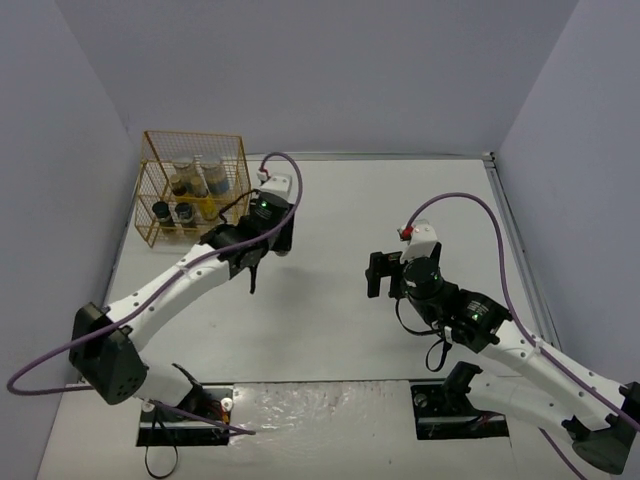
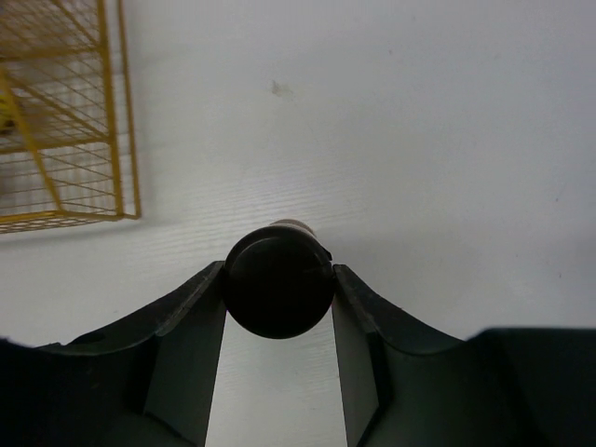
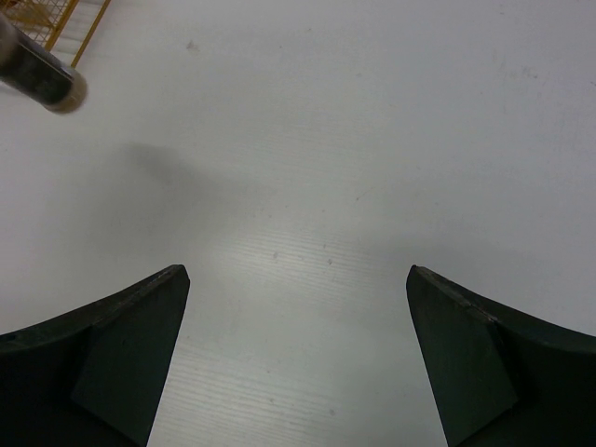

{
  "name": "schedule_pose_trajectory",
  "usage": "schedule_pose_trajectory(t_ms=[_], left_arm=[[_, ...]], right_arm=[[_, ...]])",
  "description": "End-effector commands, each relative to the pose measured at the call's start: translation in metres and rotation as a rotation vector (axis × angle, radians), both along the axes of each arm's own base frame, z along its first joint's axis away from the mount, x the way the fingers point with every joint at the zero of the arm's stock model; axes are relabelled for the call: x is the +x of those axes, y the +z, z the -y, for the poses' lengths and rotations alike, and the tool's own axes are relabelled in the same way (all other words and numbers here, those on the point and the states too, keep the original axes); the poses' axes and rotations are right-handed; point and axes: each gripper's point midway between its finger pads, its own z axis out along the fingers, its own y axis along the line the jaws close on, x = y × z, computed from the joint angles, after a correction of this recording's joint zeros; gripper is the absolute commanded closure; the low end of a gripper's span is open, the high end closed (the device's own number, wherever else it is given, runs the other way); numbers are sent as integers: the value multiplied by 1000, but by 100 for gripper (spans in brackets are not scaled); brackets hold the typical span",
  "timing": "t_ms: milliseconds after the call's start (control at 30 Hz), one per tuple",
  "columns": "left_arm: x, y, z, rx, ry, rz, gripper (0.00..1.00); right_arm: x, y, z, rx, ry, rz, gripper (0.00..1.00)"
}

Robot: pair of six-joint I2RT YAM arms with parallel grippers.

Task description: Organize the condiment bottles

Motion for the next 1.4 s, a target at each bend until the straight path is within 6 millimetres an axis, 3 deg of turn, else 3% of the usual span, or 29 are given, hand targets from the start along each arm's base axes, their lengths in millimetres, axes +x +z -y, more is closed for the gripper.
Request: schedule_pose_trajectory(t_ms=[0,167,333,433,600,867,1133,1367], left_arm=[[9,78,-48,-50,95,133,84],[25,116,-123,-50,237,194,84],[42,133,-159,-72,312,229,84],[60,125,-182,-78,372,222,84],[88,110,-195,-94,413,212,84],[125,65,-200,-88,439,149,84],[132,16,-202,-73,479,56,83],[135,-8,-204,-66,512,22,74]], right_arm=[[9,11,-4,27,-24,29,0],[10,11,-5,22,-25,27,0],[9,9,-5,22,-25,24,0],[9,8,-4,20,-24,22,0],[10,8,-4,16,-25,22,0],[8,4,-3,17,-25,15,0],[7,5,0,25,-36,23,0],[7,3,-1,19,-30,17,0]])
